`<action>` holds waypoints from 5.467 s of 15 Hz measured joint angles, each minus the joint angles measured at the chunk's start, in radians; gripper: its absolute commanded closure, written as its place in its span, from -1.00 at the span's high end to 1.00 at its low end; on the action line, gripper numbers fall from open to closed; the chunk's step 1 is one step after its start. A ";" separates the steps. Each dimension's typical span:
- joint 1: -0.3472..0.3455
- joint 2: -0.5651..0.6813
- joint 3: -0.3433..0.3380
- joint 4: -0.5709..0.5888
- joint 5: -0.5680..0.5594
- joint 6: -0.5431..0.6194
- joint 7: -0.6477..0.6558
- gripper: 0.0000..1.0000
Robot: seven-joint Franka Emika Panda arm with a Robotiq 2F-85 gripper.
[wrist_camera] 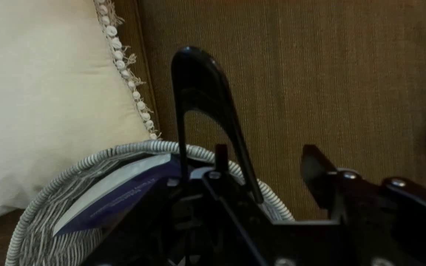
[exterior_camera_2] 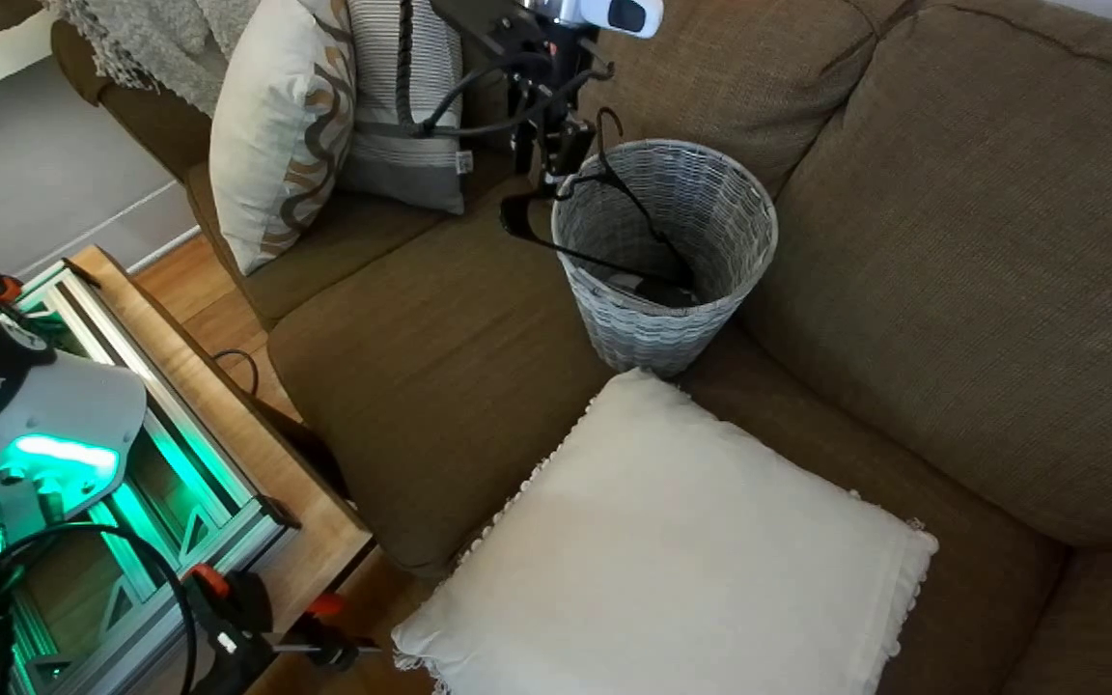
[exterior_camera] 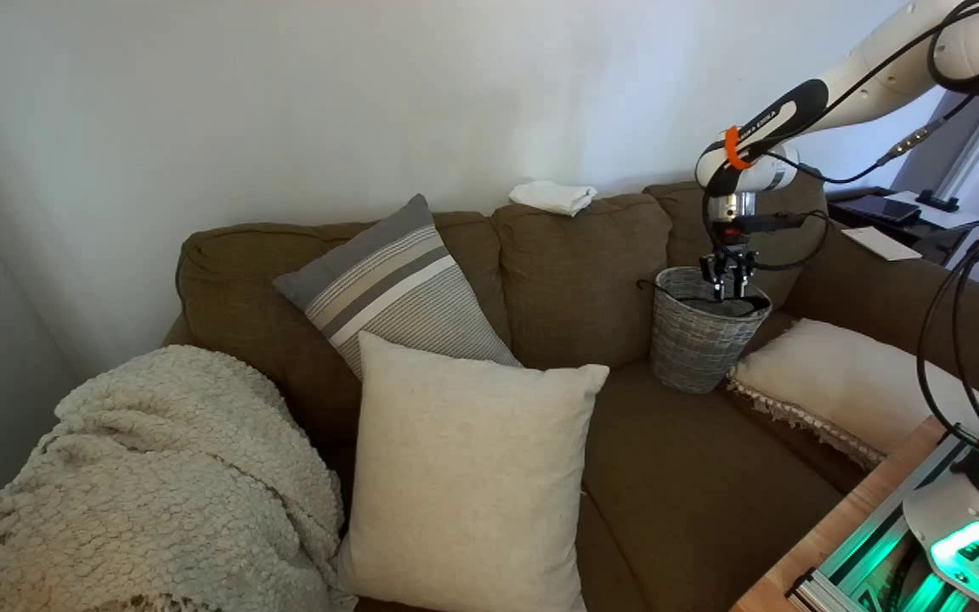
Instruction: Take the hanger out of the bucket
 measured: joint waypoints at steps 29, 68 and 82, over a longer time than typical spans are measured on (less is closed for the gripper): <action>0.105 0.298 0.044 0.411 -0.443 -0.627 -0.178 -0.02; 0.186 0.524 0.025 0.540 -0.613 -0.746 0.050 -0.99; 0.217 0.479 0.023 0.527 -0.655 -0.800 0.076 -0.97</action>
